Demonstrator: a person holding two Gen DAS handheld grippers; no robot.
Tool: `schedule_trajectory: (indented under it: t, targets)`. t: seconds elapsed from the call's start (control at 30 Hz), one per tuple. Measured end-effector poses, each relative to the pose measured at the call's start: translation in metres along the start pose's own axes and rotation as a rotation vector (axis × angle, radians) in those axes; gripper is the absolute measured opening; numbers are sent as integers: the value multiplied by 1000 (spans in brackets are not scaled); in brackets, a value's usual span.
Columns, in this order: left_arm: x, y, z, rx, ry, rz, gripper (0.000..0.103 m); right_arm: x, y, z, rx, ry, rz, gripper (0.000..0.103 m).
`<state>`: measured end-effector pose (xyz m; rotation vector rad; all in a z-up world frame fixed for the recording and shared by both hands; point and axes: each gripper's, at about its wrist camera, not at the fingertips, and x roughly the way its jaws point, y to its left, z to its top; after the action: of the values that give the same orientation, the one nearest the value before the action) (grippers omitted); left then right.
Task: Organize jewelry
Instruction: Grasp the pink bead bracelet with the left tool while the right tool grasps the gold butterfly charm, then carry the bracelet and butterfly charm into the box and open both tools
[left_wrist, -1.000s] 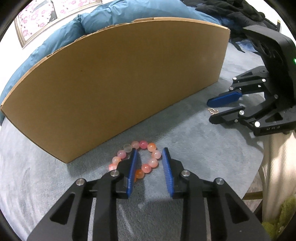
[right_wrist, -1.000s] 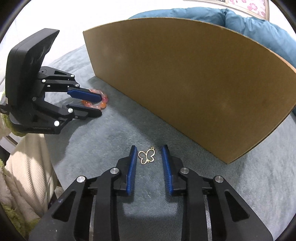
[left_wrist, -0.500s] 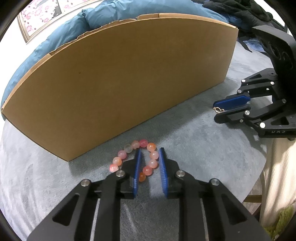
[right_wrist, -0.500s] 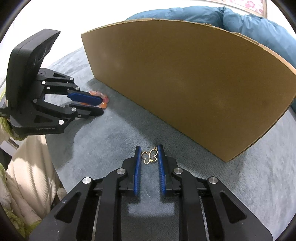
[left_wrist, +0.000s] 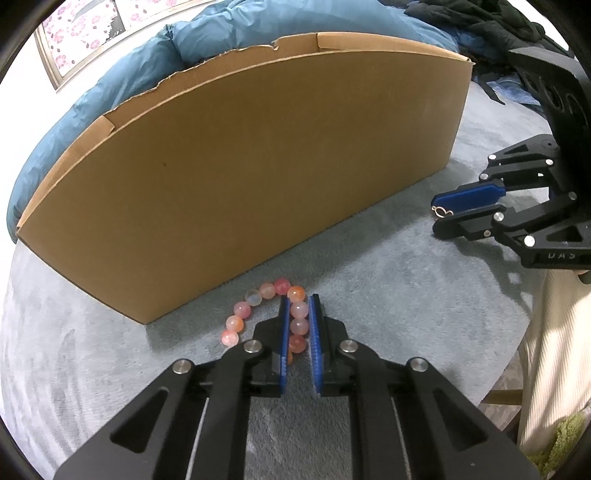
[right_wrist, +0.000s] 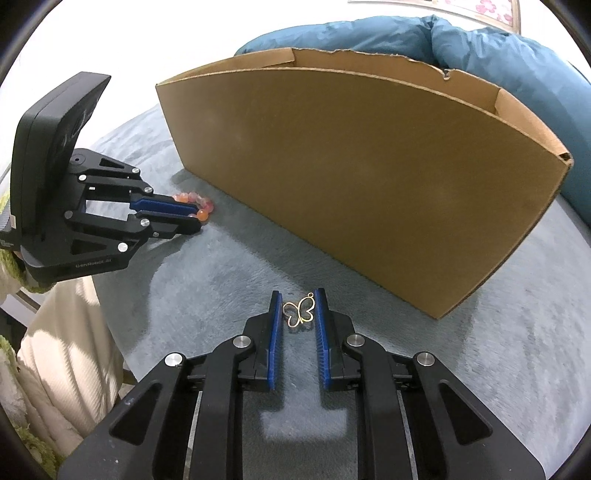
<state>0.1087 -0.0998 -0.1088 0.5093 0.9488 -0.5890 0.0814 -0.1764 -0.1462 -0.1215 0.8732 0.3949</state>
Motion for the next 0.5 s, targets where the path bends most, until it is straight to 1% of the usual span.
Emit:
schedule_trajectory:
  t: [0.3, 0.5]
  targets:
    - [-14, 6, -6, -11, -30, 11, 9, -13, 2, 0, 1, -18, -14, 15]
    - [-34, 12, -11, -43, -83, 33, 9, -30, 5, 1, 9, -48, -23, 15]
